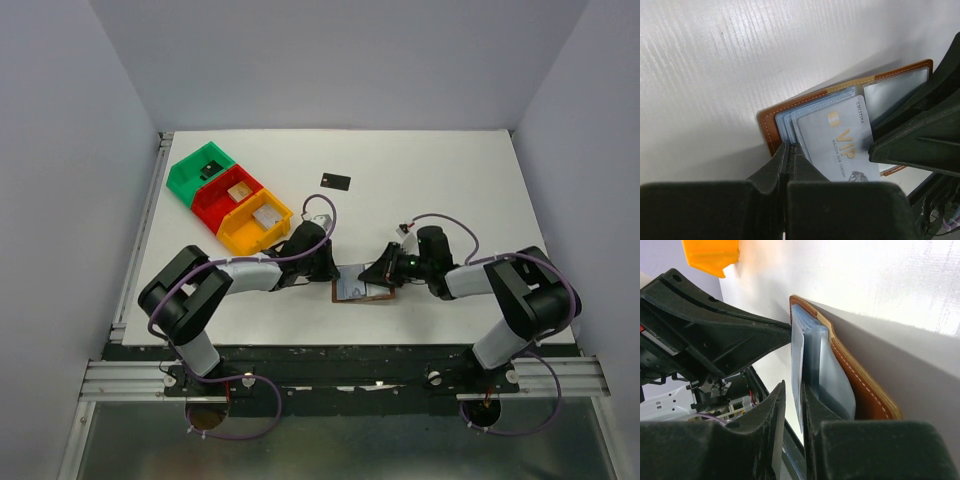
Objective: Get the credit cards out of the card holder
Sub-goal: Remove the credit card from the card holder.
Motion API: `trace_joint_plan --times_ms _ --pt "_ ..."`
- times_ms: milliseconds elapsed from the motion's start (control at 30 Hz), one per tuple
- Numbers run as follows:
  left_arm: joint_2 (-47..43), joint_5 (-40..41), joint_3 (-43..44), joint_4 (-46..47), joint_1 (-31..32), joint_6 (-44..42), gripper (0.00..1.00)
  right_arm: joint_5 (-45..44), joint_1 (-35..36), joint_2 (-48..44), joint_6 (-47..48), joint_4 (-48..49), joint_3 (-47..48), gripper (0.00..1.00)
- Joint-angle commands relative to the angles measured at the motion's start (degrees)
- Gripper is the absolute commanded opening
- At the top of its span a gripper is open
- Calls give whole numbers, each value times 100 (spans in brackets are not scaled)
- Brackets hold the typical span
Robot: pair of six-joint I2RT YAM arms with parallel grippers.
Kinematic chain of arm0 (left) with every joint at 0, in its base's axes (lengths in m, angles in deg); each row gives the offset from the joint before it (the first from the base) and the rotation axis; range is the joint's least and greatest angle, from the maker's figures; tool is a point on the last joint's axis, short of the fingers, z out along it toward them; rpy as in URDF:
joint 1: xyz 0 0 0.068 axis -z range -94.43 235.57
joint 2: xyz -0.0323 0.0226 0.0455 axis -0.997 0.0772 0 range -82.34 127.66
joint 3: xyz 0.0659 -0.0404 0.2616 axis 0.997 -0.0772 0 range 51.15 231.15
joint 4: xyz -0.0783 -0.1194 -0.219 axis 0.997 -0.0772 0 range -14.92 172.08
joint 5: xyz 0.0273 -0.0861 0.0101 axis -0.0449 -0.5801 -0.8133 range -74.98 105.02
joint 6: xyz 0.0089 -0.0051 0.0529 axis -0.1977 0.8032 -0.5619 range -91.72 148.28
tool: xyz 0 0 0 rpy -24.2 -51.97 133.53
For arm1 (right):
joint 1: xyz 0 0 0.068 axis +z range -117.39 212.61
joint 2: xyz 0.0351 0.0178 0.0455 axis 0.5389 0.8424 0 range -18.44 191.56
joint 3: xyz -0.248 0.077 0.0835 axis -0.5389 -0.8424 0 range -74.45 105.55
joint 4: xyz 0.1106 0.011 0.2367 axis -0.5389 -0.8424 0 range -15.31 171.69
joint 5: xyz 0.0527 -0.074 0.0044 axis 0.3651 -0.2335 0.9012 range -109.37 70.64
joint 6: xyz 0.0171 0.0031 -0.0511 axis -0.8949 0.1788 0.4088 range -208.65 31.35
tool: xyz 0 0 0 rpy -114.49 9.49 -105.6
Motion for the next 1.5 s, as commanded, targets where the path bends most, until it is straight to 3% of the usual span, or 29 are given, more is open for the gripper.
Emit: trace_joint_plan --times_ms 0,700,833,1067,1467 --pt "227 -221 -46 -197 83 -152 0 319 -27 274 -124 462 82 27" --pt "324 -361 24 -3 188 -257 0 495 219 819 -247 603 460 27" --pt "324 -309 24 -64 197 -249 0 565 254 863 -439 997 417 27" --pt "263 -159 -11 -152 197 -214 0 592 263 784 -581 1323 311 21" --pt "245 8 -55 -302 171 -108 0 539 254 266 -151 437 258 24"
